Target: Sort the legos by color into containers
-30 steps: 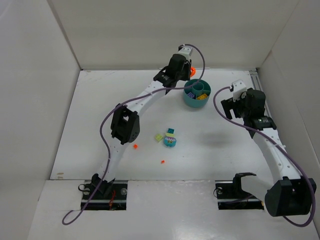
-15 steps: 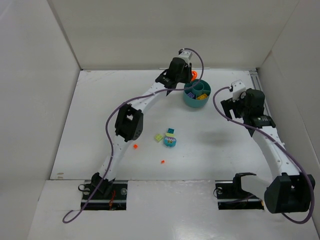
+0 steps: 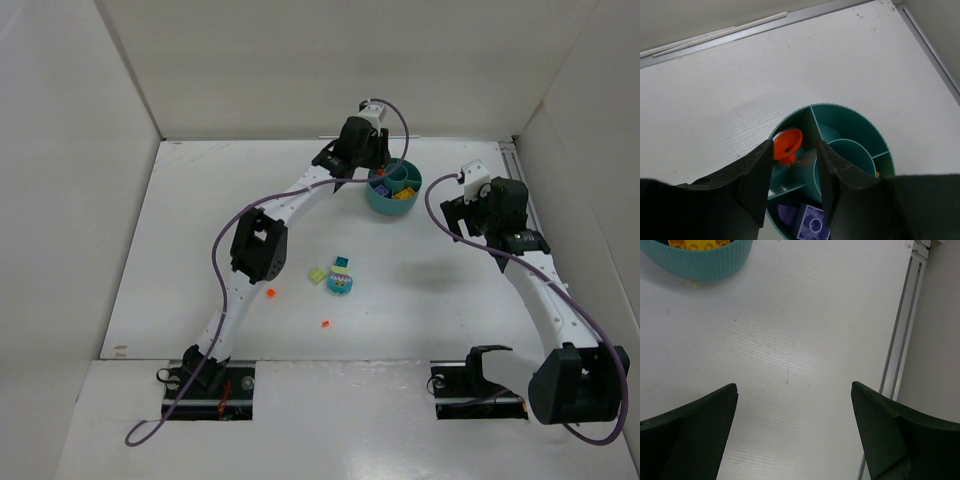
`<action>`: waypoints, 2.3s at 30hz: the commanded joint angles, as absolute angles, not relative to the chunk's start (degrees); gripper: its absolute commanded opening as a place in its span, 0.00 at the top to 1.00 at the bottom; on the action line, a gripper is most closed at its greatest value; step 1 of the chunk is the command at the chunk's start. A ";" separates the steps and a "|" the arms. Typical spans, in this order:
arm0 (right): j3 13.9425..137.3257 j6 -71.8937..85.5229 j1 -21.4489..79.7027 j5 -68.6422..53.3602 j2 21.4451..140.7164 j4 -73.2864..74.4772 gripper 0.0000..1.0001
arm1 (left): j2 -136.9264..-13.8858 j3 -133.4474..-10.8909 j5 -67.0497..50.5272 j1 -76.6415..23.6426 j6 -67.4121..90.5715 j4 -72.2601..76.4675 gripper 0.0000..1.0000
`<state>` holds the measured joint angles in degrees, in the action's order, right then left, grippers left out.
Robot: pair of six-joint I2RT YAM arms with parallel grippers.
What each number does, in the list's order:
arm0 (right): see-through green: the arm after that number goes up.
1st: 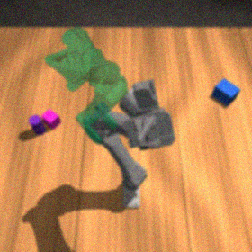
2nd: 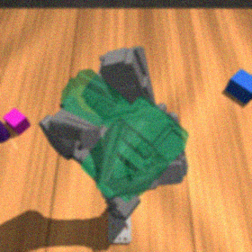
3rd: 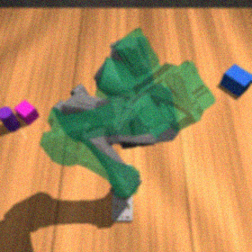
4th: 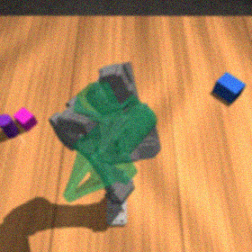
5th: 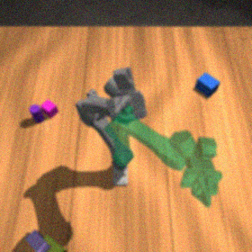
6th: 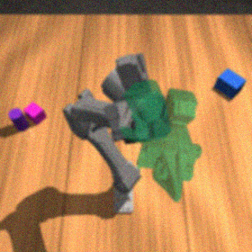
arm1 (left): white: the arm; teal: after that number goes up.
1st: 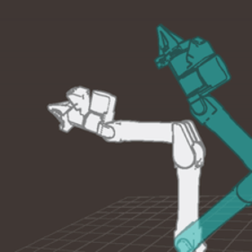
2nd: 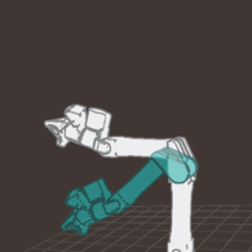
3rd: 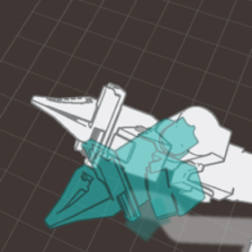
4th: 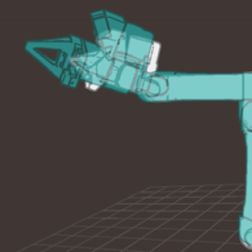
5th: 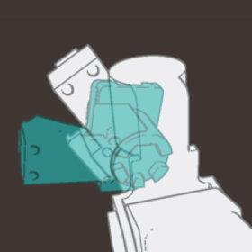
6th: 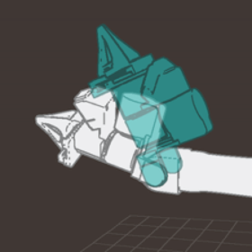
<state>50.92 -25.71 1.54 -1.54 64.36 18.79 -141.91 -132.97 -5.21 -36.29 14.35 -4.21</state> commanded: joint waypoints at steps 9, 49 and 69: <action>51.42 -26.46 1.23 -3.52 63.63 15.83 0.00 | -135.62 -130.08 -5.01 -36.56 14.15 -4.13 0.37; 53.09 -26.81 16.96 8.35 65.39 18.72 0.00 | -67.92 -37.53 17.31 -36.04 56.08 -28.04 0.43; 53.09 -26.81 16.96 8.35 64.34 18.72 0.00 | -79.28 -35.95 16.79 -36.04 57.22 -21.27 0.81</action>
